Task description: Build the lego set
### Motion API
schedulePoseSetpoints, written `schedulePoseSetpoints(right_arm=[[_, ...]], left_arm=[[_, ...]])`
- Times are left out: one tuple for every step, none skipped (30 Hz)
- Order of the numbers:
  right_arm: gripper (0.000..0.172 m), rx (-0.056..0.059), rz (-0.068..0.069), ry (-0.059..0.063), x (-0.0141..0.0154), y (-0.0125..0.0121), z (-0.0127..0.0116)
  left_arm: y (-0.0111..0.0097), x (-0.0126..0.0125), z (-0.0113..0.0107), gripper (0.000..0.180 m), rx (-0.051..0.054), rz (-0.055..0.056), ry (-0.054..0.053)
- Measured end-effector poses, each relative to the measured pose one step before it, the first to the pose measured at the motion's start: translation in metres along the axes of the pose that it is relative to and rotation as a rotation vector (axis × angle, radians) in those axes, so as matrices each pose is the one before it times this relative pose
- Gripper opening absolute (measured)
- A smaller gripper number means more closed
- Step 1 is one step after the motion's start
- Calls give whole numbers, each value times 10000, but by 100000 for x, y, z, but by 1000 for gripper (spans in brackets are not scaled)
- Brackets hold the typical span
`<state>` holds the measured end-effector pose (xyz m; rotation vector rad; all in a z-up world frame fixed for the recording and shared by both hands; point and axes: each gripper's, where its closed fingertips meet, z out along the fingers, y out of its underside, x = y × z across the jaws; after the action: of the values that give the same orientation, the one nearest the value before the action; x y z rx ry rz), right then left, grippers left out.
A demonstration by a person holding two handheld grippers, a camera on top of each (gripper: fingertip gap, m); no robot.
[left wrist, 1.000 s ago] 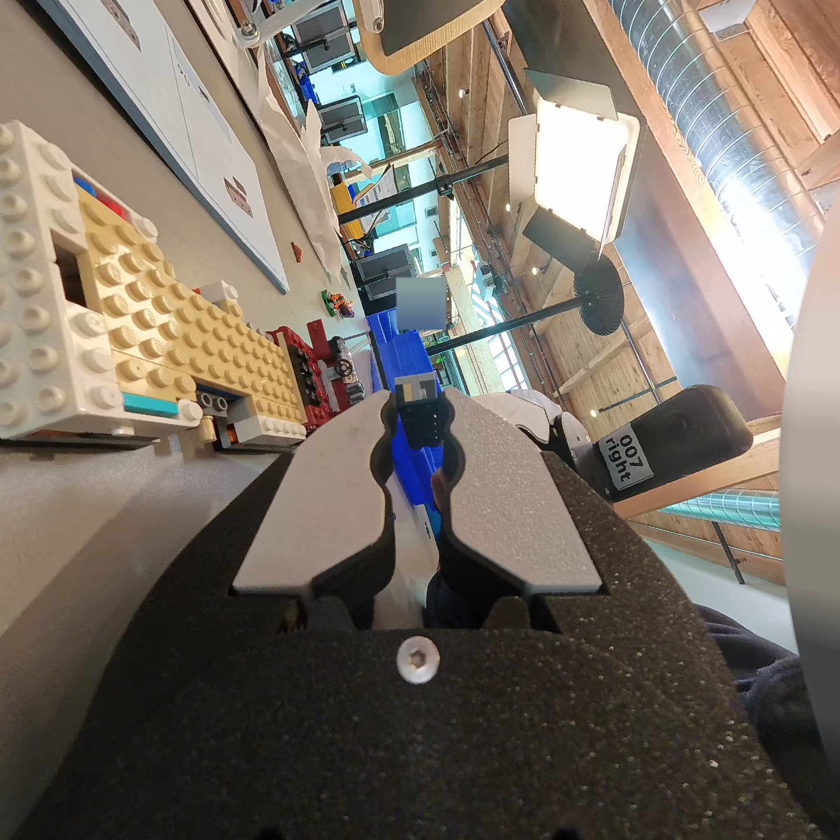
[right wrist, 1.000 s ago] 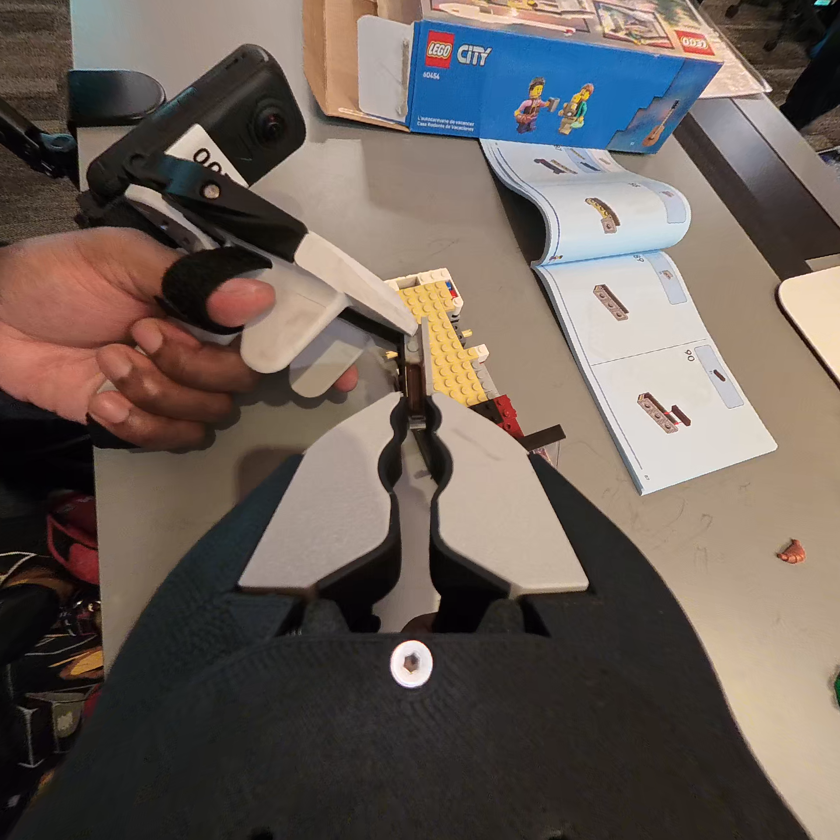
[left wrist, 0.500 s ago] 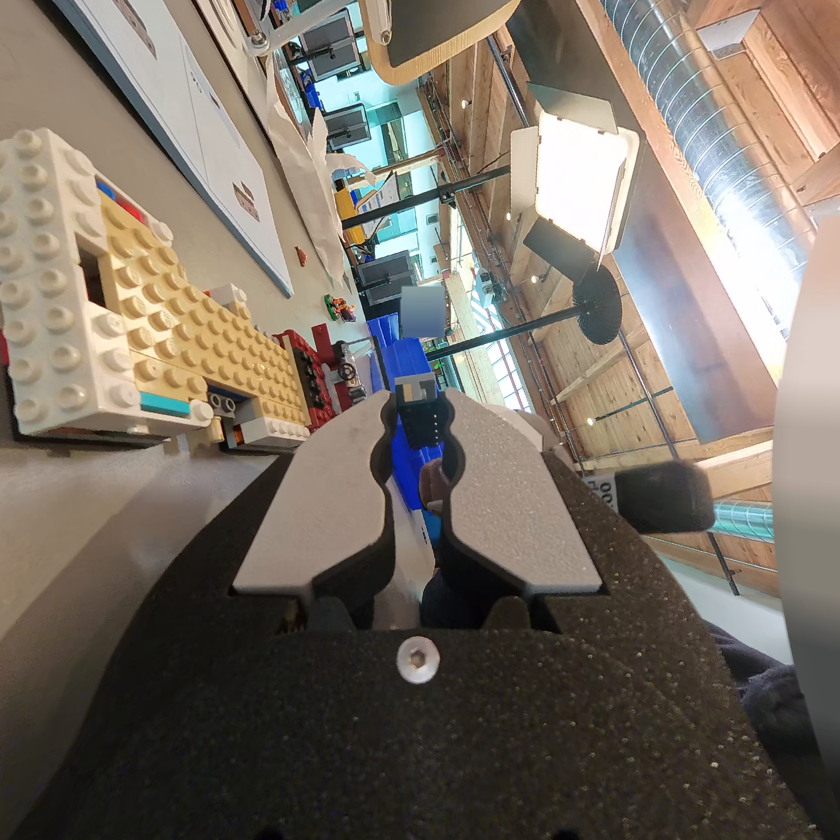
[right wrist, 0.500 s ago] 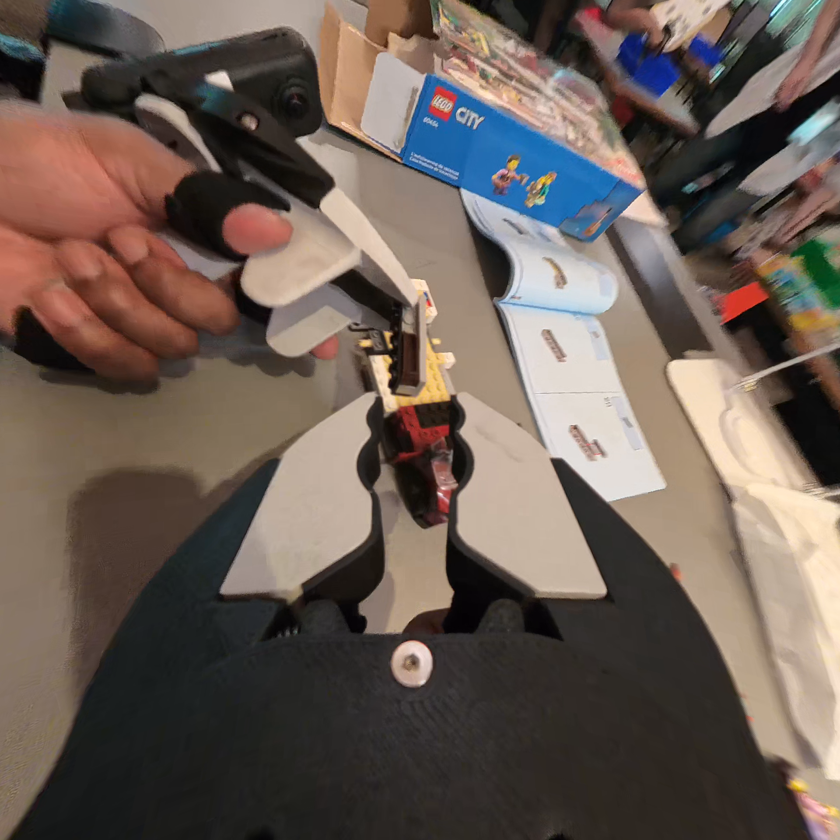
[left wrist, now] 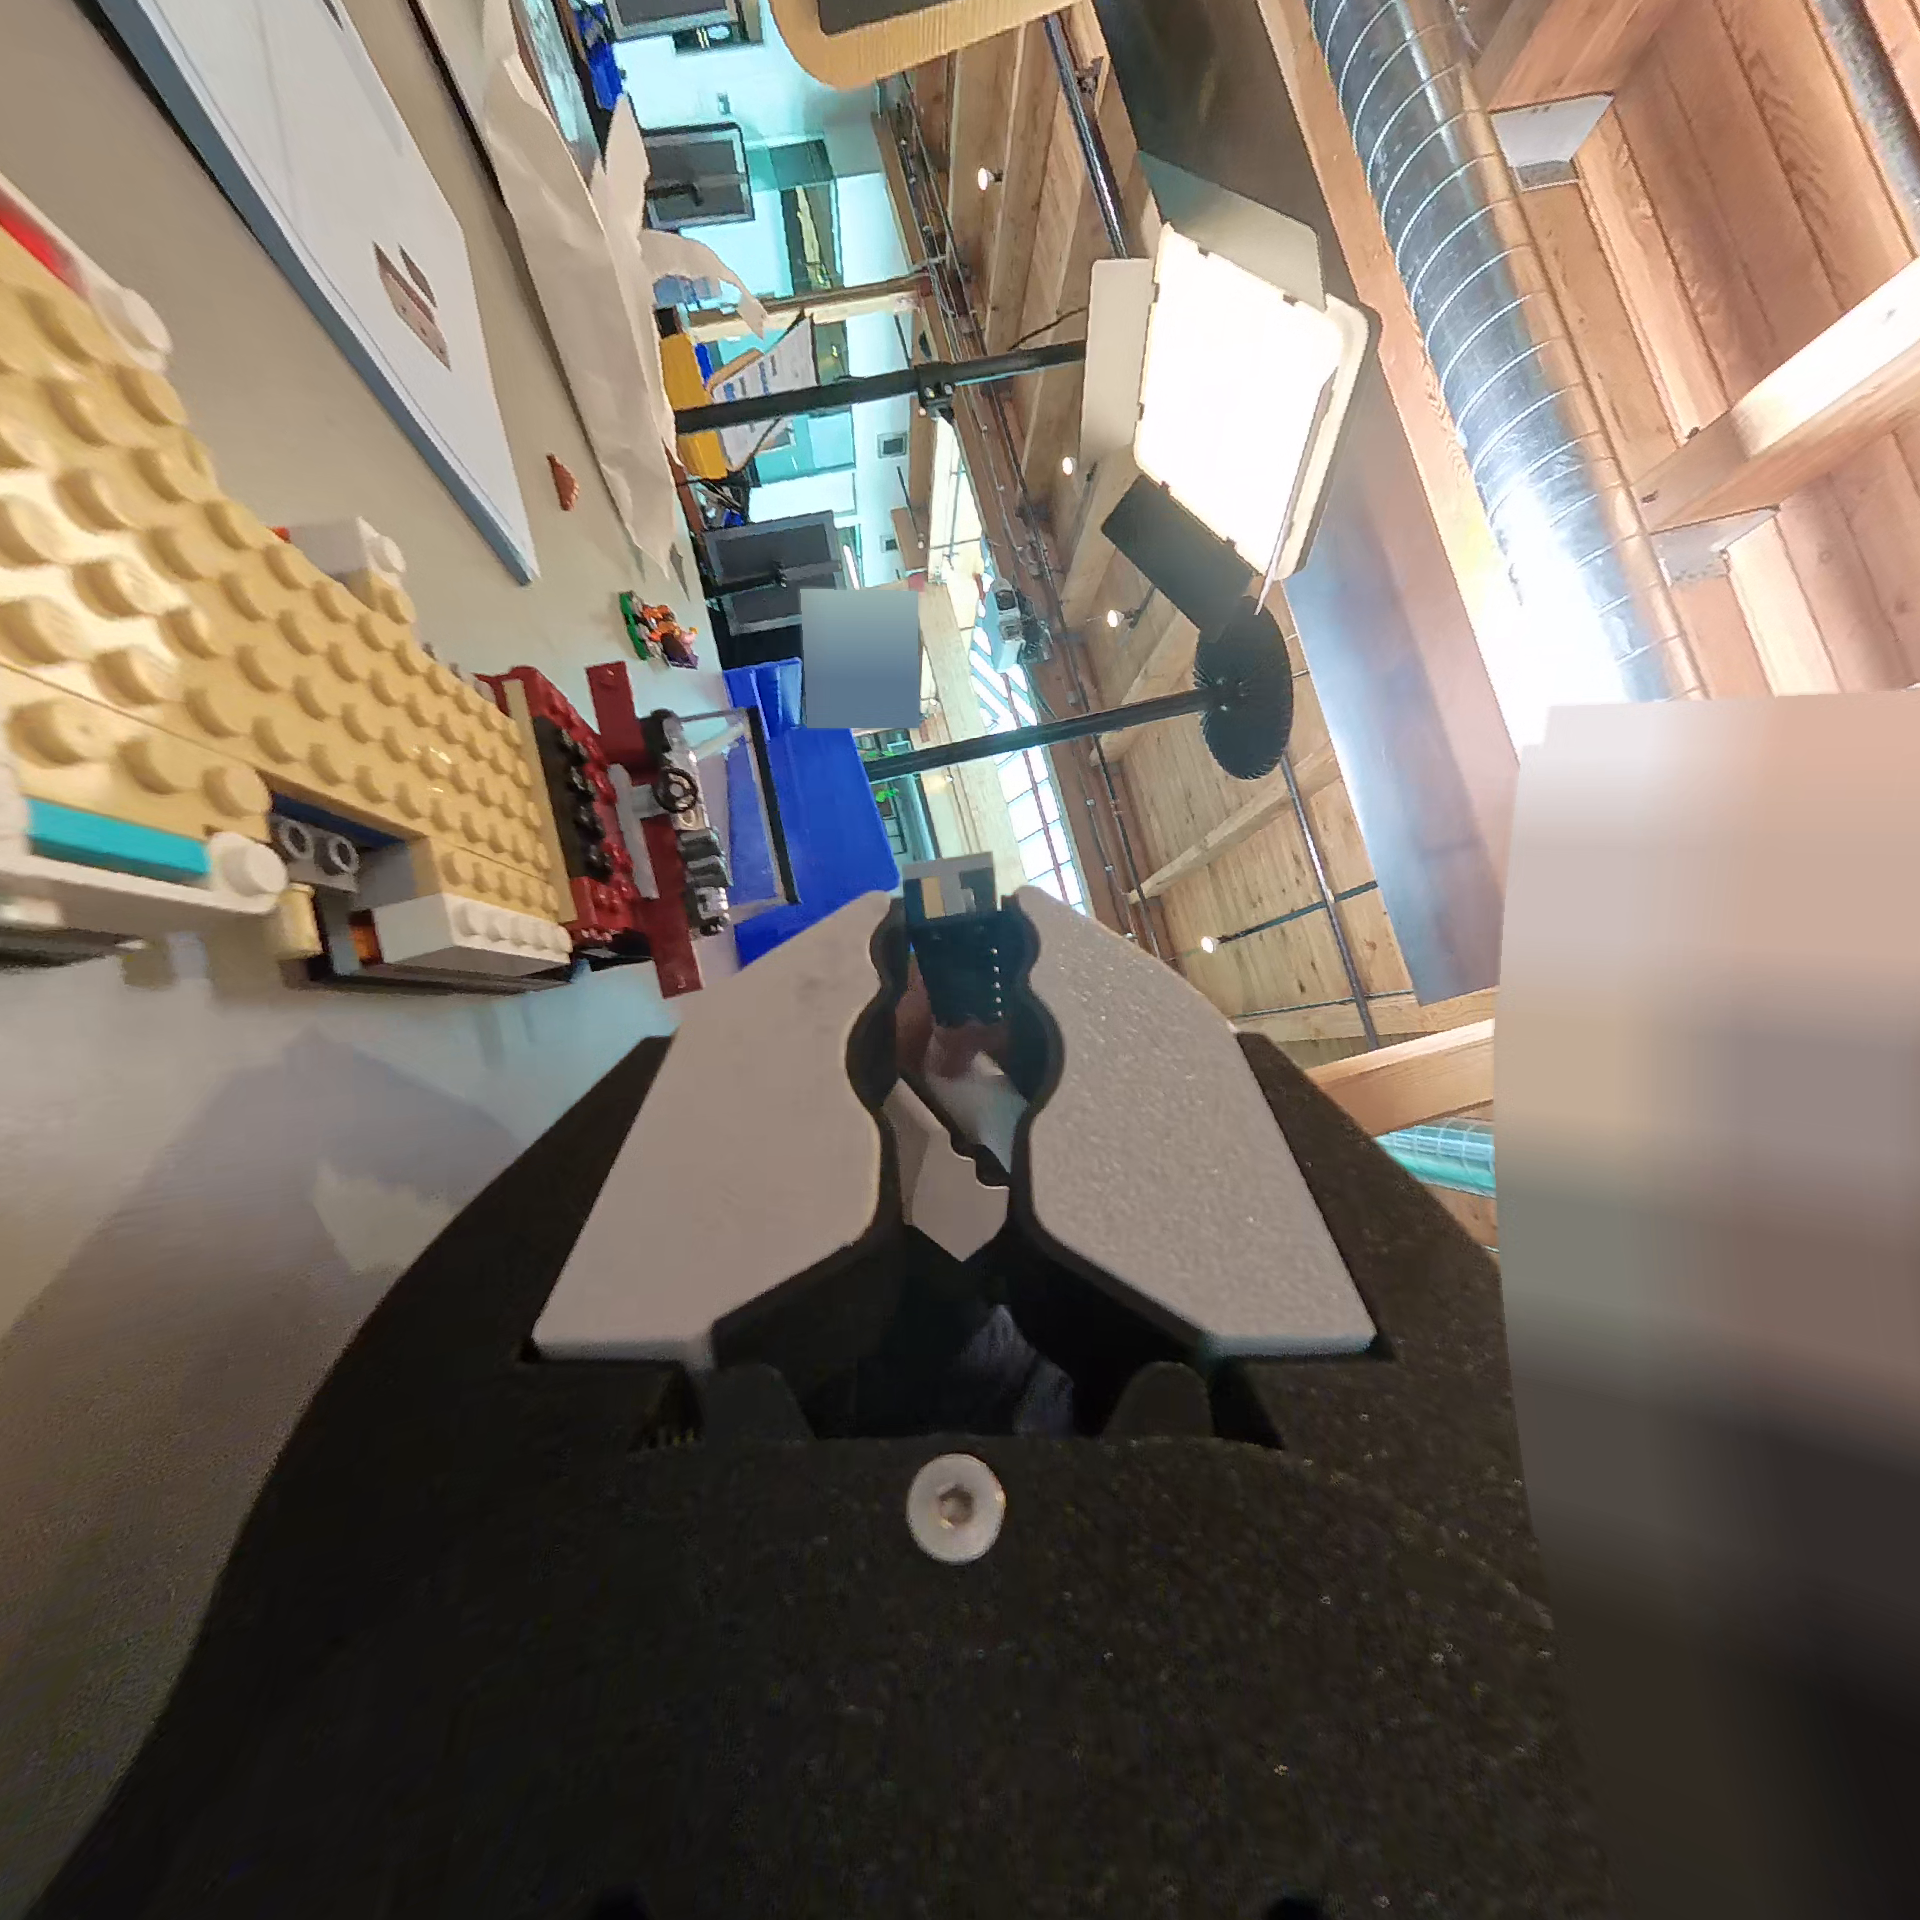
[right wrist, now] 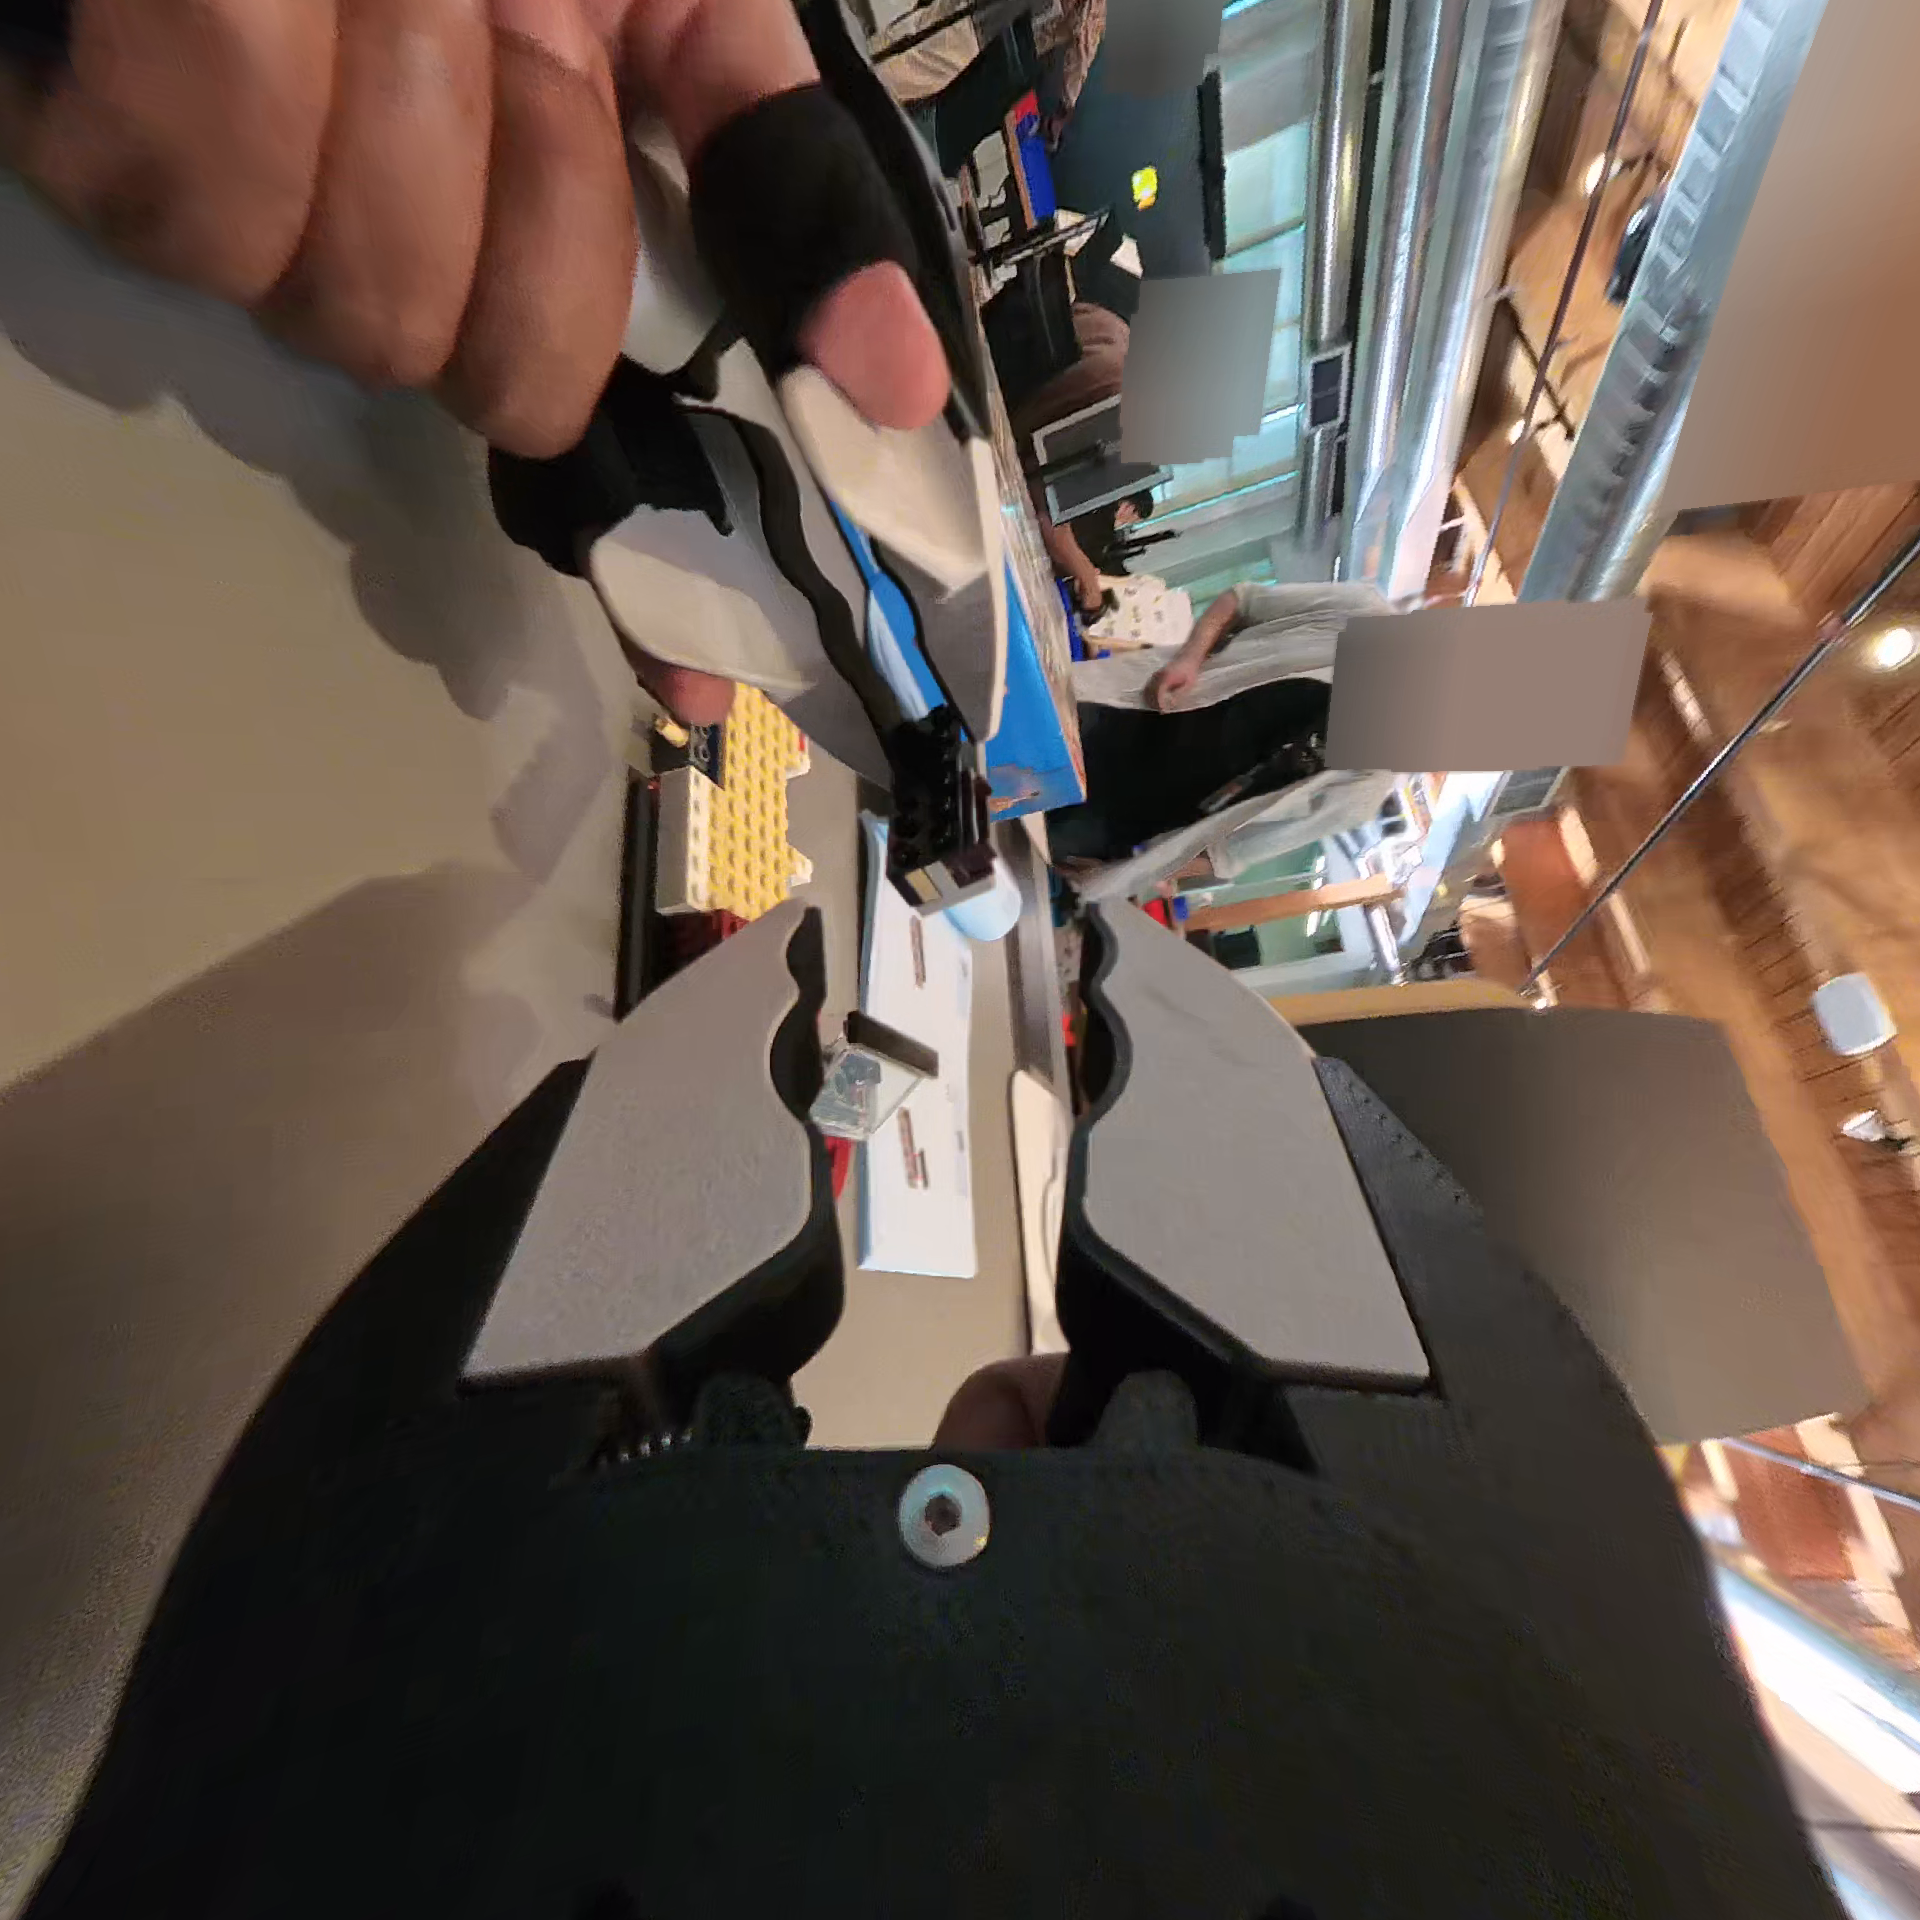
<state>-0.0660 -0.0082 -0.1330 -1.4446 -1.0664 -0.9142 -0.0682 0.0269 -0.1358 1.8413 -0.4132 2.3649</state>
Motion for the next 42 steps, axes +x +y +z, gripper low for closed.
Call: schedulePoseSetpoints(right_arm=[[47, 86, -185, 38, 23, -138, -20], [47, 82, -119, 71, 90, -114, -32], [46, 70, -106, 96, 118, -91, -22], [46, 38, -103, 31, 16, -45, -13], [46, 24, -102, 31, 9, -16, -12], [46, 65, -124, 74, 29, -50, -39], [46, 73, -150, 55, -10, -24, -42], [46, 47, -183, 51, -37, 18, -27], [46, 53, -218, 73, -9, -2, -43], [46, 62, -235, 59, -15, -11, -49], [46, 65, -254, 68, -10, -18, -38], [46, 56, -283, 64, -25, -10, -35], [46, 31, -297, 60, -28, 17, -15], [46, 48, -287, 82, 10, -27, -25], [46, 57, -238, 50, -7, -48, -13], [46, 47, -191, 26, 0, -30, 6], [46, 41, -182, 38, 18, -24, 21], [45, 40, -181, 45, 27, -37, 10], [45, 37, -161, 25, 6, -32, 37], [44, 26, -150, 18, -11, -19, 39], [43, 21, -128, -4, -44, -21, 66], [42, 20, -96, 9, -39, -29, 65], [41, 20, -81, 8, -31, -30, 56], [40, 24, -79, 33, 12, -56, 50], [37, 8, -69, 13, -12, -34, 49], [35, -7, -60, 1, -43, -14, 58], [32, -17, -51, 24, -10, 2, 60], [30, -10, -37, 25, 2, -8, 45], [28, -20, -22, 25, 21, 6, 28], [24, -9, -33, 41, 59, -8, 25], [22, -15, -47, 16, 25, 9, 20], [22, -66, -41, -11, -15, 80, 33], [22, -47, -36, -24, -45, 52, 27], [22, -26, -33, -16, -26, 23, 12], [22, -16, -47, -11, -16, -15, -9], [22, 10, -46, -32, -33, -59, -19], [21, 19, -14, -49, -26, -74, -22], [21, 20, -1, -36, 1, -73, -32], [21, 16, 6, -42, 19, -74, -34], [21, 6, 23, -31, 40, -47, -33], [21, 2, 48, -36, 35, -39, -36], [21, 7, 58, -30, 34, -36, -24]], left_arm=[[119, 145, 52, 16, -55, -91, 80], [116, 101, 55, 16, -55, -62, 56], [95, 68, 59, 16, -46, -53, 37], [84, 44, 59, 16, -37, -34, 20], [57, 45, 60, 16, -22, -25, 16], [53, 33, 67, 16, -22, -4, -3], [63, 16, 76, 16, -27, 25, -30], [46, 8, 84, 16, -25, 51, -52], [52, 16, 92, 16, -26, 57, -65], [63, 32, 101, 16, -30, 51, -56], [95, 78, 117, 16, -47, 36, -41], [126, 66, 117, 16, -59, 54, -49], [133, 67, 130, 16, -54, 70, -57], [115, 43, 118, 16, -41, 60, -53], [110, 51, 110, 16, -34, 50, -41], [94, 67, 96, 16, -30, 23, -5], [95, 40, 90, 16, -36, 0, -6], [79, 9, 58, 16, -17, 3, -13], [69, -9, 45, 16, -11, 5, -12], [65, -13, 46, 16, -17, -6, -10], [52, -18, 18, 16, -12, -20, -2], [24, -2, 9, 16, -3, -27, 7], [26, 3, 10, 16, -6, -15, 2], [42, -7, -5, 16, -20, 6, -11], [12, 20, -3, 16, -2, 7, 2], [22, 19, -4, 16, -10, -9, 8], [50, 36, 0, 16, -30, 7, 10], [50, 15, 8, 16, -22, 8, 1], [-15, -46, -14, 16, 19, 13, -34], [3, -83, -11, 16, 3, 12, -45], [0, -39, -12, 16, -2, -9, -5], [2, -13, -6, 16, 7, -32, 17], [0, -31, -2, 16, 4, -7, -6], [15, -29, -8, 16, -1, 8, -13], [28, -9, 2, 16, -7, 11, -2], [28, -16, 3, 16, -8, 21, -10], [29, -18, 3, 16, -11, 30, -14], [31, 17, 11, 16, -5, 21, 8], [35, 37, 3, 16, -10, 26, 1], [40, 46, 17, 16, -11, 38, 8], [26, 54, 9, 16, -5, 24, 6], [27, 58, 7, 16, -4, 23, 16]])
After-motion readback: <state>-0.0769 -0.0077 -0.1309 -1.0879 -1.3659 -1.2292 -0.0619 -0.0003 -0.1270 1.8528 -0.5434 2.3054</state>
